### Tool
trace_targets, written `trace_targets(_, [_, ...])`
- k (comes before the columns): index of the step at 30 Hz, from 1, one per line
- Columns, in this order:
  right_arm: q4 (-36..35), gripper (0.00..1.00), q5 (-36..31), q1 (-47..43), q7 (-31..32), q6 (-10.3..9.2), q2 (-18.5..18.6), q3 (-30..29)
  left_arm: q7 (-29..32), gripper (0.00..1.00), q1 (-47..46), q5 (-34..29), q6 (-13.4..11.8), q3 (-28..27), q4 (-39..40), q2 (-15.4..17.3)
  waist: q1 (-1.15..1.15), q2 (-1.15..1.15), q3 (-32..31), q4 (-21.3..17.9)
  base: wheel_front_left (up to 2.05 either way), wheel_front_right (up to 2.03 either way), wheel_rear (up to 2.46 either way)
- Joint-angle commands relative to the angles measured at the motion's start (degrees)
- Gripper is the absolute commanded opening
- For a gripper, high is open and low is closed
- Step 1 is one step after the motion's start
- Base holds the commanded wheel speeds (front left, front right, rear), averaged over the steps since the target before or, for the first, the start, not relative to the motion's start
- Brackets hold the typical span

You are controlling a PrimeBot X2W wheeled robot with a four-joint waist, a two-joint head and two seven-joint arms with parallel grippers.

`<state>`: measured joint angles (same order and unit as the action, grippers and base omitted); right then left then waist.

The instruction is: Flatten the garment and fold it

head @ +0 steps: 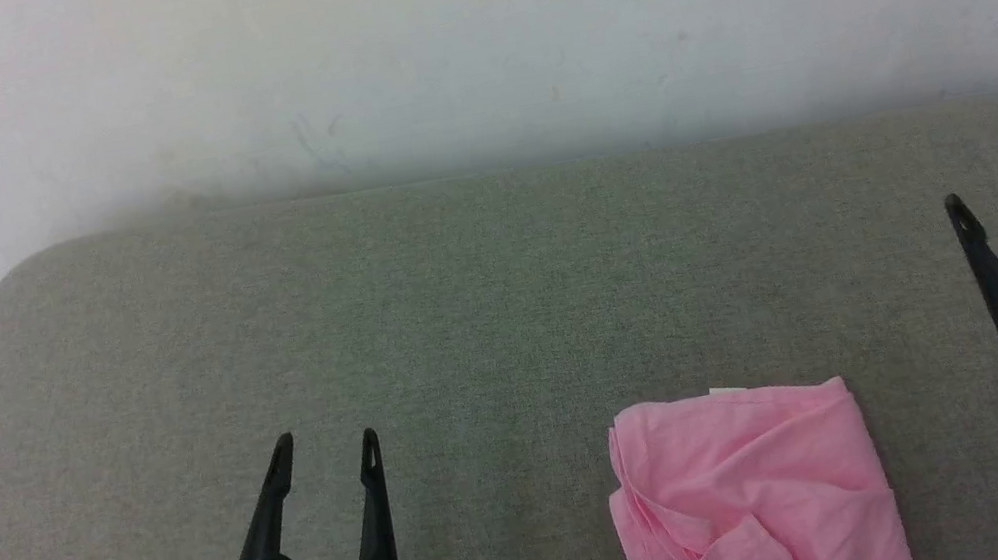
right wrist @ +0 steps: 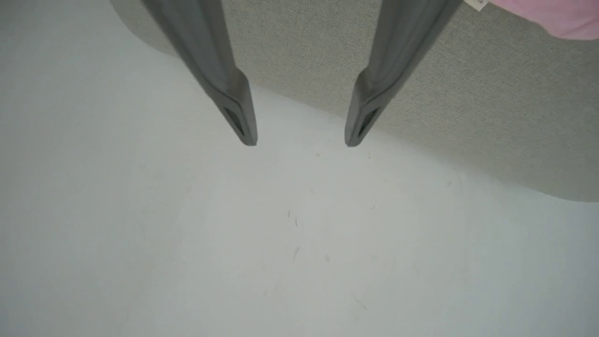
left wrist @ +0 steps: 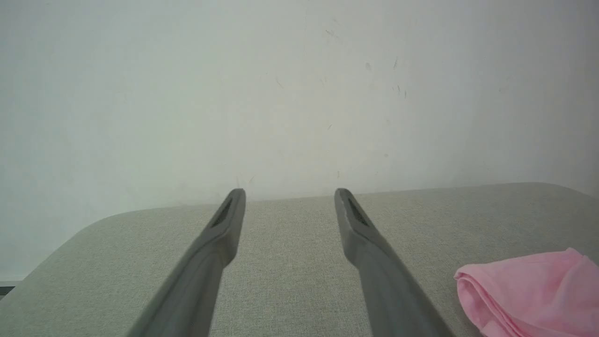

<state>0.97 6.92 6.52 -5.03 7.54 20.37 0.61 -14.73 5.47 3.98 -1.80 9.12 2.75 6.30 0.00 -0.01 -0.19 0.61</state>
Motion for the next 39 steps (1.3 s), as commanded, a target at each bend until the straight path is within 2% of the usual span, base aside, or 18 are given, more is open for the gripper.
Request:
trace_targets(1, [-0.2,1.0,-0.67,-1.66,-1.14,-0.05,-1.27,-1.36,-0.27,1.0,-0.49,0.42,0.43,-0.44,0.31,-0.29,0.0,0.01,0.29,-0.16,0.0,0.0,0.0])
trace_targets(6, [-2.34,1.0,-1.57,-7.91,-5.47,-0.05,-7.68,-7.43,-0.27,1.0,-0.03,0.22,0.8,-0.8,0.76,-0.82,0.0,0.01,0.42,0.2,0.0,0.0,0.0])
trace_targets(11, [-4.08,1.0,-3.24,-11.97,-6.85,-0.05,-12.25,-8.65,-0.27,1.0,0.65,-0.09,1.15,-0.93,0.78,-1.17,0.0,0.01,0.14,0.76,0.0,0.0,0.0])
trace_targets(18, [-4.81,1.0,-3.24,-13.03,-5.05,-0.05,-12.74,-7.8,-0.27,1.0,0.79,-0.53,1.69,-0.8,0.67,-1.57,0.0,0.01,0.16,1.19,0.0,0.0,0.0])
trace_targets(22, [-5.26,1.0,1.41,-13.76,2.67,-0.05,-10.98,-5.06,-0.27,1.0,0.34,-0.77,1.96,-0.5,0.66,-1.82,0.0,0.01,1.01,1.56,0.0,0.0,0.0])
trace_targets(29, [-6.8,1.0,12.87,-15.89,23.23,-0.05,-5.96,-1.09,-0.27,1.0,-0.43,-1.12,2.22,-0.09,0.24,-2.2,0.0,0.01,2.98,2.73,0.0,0.0,0.0])
trace_targets(34, [-5.96,1.0,17.56,-16.11,35.48,-0.05,-6.38,-1.83,-0.27,1.0,-1.18,-1.44,2.42,0.64,-0.23,-2.47,0.0,0.01,4.31,3.95,0.0,0.0,0.0])
trace_targets(39, [-3.01,1.0,18.93,-15.59,41.53,-0.05,-7.86,-1.54,-0.27,1.0,-2.14,-1.65,2.57,1.44,-0.68,-2.67,0.0,0.01,5.08,5.3,0.0,0.0,0.0])
